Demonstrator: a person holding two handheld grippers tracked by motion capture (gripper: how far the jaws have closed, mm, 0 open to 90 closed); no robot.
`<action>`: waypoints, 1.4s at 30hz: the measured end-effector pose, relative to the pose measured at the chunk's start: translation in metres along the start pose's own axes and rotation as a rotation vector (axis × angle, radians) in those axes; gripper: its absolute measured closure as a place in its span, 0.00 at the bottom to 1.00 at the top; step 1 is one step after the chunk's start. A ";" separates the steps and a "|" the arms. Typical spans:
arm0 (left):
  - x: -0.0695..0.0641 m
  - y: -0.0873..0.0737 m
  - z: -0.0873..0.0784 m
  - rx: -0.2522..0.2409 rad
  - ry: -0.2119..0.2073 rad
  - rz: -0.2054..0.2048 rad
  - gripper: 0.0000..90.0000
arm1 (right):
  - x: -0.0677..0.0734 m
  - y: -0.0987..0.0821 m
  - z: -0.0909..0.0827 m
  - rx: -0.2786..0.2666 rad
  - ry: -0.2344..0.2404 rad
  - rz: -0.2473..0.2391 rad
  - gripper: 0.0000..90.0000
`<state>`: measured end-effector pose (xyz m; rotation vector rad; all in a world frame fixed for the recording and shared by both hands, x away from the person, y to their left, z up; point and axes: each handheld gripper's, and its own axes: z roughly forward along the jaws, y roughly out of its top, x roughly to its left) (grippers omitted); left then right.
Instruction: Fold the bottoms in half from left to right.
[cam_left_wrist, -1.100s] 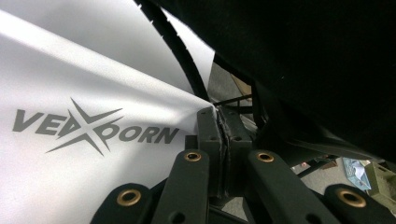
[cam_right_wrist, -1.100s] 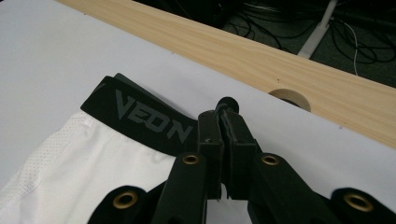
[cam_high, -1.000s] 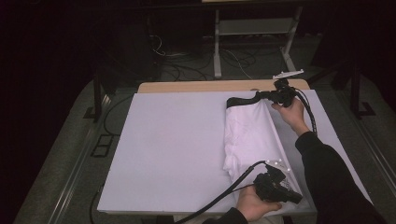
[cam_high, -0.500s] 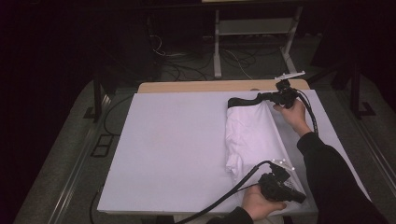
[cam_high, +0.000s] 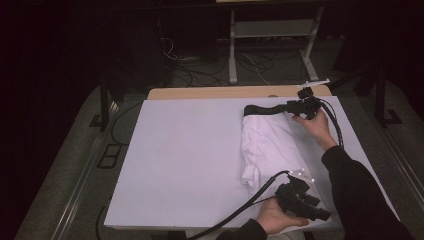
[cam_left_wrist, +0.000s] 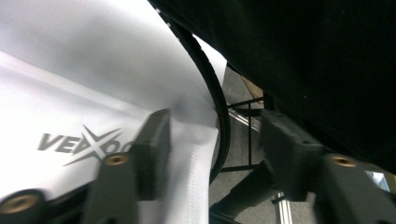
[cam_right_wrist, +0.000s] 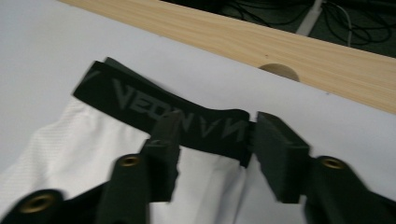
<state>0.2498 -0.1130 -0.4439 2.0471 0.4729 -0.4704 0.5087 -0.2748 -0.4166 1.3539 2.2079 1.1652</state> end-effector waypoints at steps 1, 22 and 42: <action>0.000 0.001 -0.002 -0.003 0.003 0.000 0.42 | 0.001 0.000 -0.001 -0.002 0.007 -0.001 0.49; 0.015 0.011 -0.047 -0.079 0.153 0.105 0.02 | 0.025 0.004 -0.039 -0.044 0.068 -0.014 0.00; 0.047 0.028 -0.105 -0.090 0.298 0.106 0.00 | 0.039 -0.005 -0.044 -0.057 0.106 -0.025 0.00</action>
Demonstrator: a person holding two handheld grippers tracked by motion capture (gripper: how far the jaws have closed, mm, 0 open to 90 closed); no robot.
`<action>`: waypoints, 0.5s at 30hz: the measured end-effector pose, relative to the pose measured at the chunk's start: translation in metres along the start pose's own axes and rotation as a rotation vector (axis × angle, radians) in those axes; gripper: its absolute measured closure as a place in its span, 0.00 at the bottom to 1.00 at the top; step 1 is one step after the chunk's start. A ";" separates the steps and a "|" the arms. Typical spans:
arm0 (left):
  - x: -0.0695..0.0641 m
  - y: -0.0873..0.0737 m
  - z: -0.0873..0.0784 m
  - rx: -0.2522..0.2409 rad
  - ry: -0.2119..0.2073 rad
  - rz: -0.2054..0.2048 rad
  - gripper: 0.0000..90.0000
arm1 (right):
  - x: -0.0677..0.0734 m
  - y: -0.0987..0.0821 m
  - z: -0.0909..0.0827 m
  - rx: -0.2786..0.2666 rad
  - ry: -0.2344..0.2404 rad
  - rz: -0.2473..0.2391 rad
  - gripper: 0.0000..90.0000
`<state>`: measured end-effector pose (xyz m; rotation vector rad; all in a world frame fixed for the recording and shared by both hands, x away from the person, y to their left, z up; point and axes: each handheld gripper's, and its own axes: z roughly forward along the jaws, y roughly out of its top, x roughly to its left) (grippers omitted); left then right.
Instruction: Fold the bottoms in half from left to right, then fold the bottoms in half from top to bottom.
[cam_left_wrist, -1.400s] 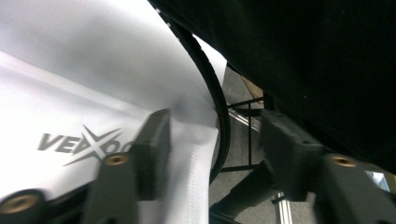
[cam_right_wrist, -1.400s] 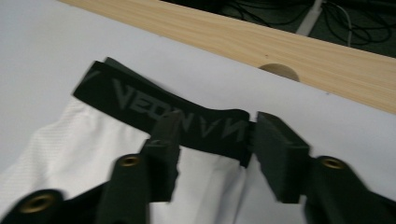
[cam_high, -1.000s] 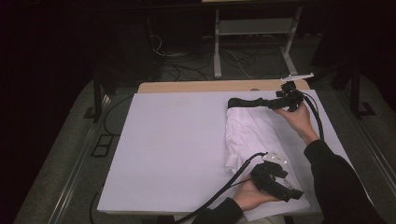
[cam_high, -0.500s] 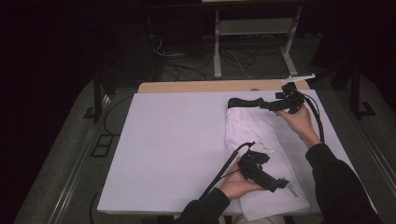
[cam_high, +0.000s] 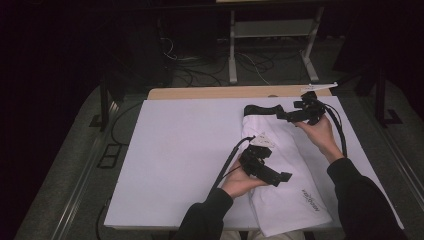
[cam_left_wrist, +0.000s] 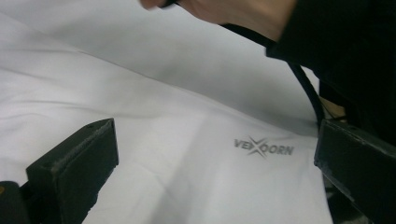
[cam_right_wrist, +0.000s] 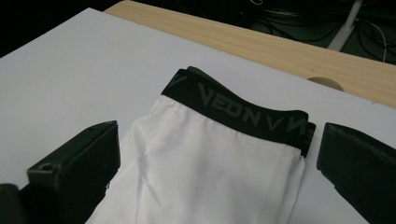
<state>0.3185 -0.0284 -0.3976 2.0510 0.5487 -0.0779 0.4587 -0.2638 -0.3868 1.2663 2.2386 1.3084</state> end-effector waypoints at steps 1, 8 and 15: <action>0.002 0.001 -0.002 -0.004 0.005 -0.001 0.00 | -0.001 -0.001 0.000 0.001 0.002 -0.001 0.00; 0.018 0.004 -0.009 -0.038 0.033 -0.012 0.00 | -0.003 -0.005 -0.001 -0.003 0.011 0.012 0.00; 0.031 0.009 -0.016 -0.052 0.053 -0.007 0.00 | -0.005 -0.006 -0.004 -0.007 0.012 0.003 0.00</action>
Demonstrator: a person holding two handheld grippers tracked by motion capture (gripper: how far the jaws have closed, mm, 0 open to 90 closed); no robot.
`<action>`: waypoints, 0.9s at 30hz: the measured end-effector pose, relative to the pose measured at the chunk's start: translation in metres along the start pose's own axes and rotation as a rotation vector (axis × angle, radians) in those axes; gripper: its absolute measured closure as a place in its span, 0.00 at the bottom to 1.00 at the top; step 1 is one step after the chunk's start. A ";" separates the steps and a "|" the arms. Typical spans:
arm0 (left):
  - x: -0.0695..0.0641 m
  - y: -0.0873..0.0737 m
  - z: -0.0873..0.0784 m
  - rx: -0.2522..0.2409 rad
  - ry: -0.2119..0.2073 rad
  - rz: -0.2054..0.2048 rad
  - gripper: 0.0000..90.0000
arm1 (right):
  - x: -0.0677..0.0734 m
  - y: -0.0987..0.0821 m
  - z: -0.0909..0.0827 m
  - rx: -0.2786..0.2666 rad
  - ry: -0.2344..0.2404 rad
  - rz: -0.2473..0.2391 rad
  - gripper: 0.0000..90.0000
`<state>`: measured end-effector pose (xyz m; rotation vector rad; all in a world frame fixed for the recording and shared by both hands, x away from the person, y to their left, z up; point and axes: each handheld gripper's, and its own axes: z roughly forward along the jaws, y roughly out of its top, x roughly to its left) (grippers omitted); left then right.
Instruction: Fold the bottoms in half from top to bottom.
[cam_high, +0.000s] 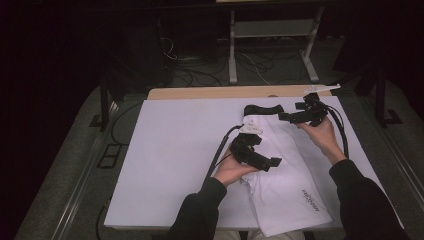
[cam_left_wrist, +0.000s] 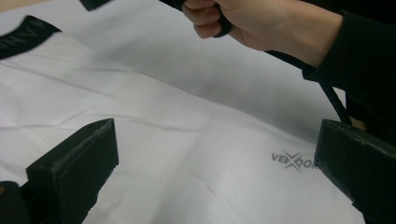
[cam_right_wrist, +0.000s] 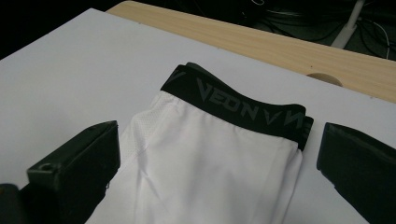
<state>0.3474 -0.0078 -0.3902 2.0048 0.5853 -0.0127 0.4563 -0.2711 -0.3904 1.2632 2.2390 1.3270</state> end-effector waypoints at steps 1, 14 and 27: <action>0.002 0.001 -0.001 -0.001 0.002 -0.002 0.00 | 0.000 0.000 0.000 -0.001 0.000 -0.001 0.00; 0.031 0.004 -0.010 -0.016 0.023 -0.017 0.00 | -0.003 -0.004 -0.005 -0.001 0.004 0.004 0.00; 0.061 0.007 -0.006 -0.015 0.061 -0.036 0.00 | -0.010 -0.008 -0.008 0.008 0.008 0.011 0.00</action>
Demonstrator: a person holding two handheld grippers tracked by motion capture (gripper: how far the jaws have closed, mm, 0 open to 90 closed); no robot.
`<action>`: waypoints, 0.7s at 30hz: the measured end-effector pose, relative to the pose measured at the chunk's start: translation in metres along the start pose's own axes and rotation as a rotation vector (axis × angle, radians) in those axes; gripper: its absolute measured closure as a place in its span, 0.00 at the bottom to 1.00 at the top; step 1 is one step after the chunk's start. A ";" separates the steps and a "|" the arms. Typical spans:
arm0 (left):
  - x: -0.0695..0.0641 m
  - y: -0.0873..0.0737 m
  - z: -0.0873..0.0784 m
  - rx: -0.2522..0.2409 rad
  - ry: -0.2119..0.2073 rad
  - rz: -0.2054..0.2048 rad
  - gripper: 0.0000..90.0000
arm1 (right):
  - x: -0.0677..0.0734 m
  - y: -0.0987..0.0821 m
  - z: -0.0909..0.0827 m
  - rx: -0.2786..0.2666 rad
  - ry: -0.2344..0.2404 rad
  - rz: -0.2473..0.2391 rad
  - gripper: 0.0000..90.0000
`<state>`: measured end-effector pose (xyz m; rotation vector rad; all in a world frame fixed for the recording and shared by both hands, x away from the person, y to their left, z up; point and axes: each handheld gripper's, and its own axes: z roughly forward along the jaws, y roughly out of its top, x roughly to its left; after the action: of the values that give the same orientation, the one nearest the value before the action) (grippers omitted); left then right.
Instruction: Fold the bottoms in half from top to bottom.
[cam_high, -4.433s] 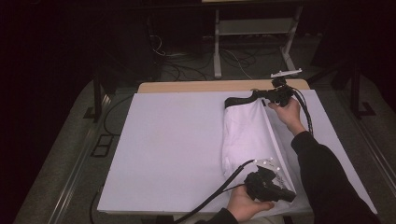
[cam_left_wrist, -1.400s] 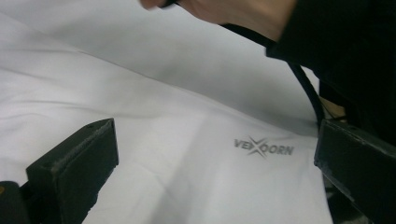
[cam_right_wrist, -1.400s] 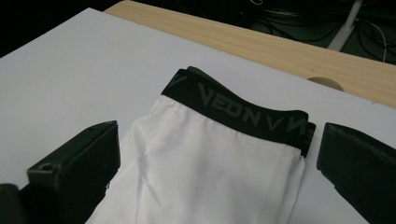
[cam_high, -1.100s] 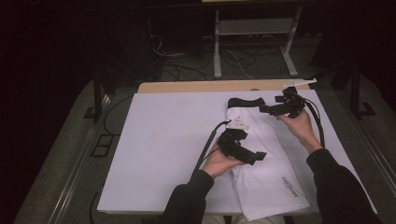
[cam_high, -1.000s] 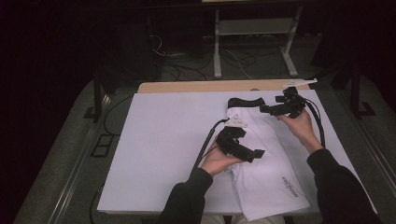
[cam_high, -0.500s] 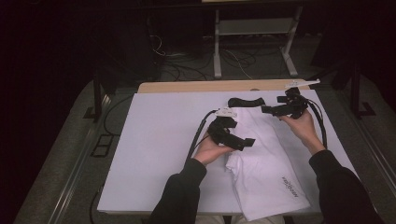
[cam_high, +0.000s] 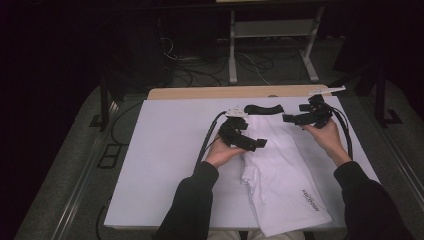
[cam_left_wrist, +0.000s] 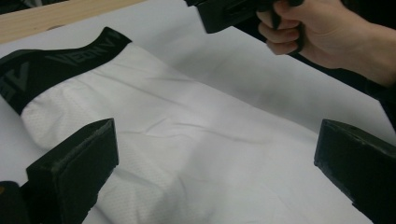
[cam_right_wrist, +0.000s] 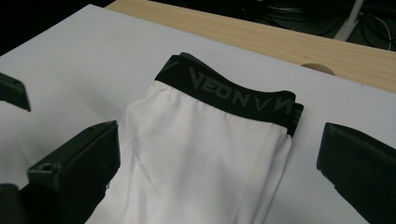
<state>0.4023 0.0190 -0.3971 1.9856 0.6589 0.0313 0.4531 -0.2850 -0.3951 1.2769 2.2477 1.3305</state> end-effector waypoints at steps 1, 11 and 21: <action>0.003 -0.001 0.000 -0.001 0.003 -0.007 0.00 | 0.000 0.000 0.000 0.000 0.000 0.000 0.00; 0.024 -0.003 0.000 -0.009 0.031 -0.049 0.00 | -0.003 -0.002 0.000 0.005 -0.003 0.004 0.00; 0.045 0.002 0.001 0.011 0.068 -0.070 0.00 | -0.006 -0.006 0.002 0.017 0.007 0.013 0.00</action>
<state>0.4419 0.0386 -0.4077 1.9776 0.7733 0.0531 0.4550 -0.2896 -0.4024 1.2971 2.2635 1.3250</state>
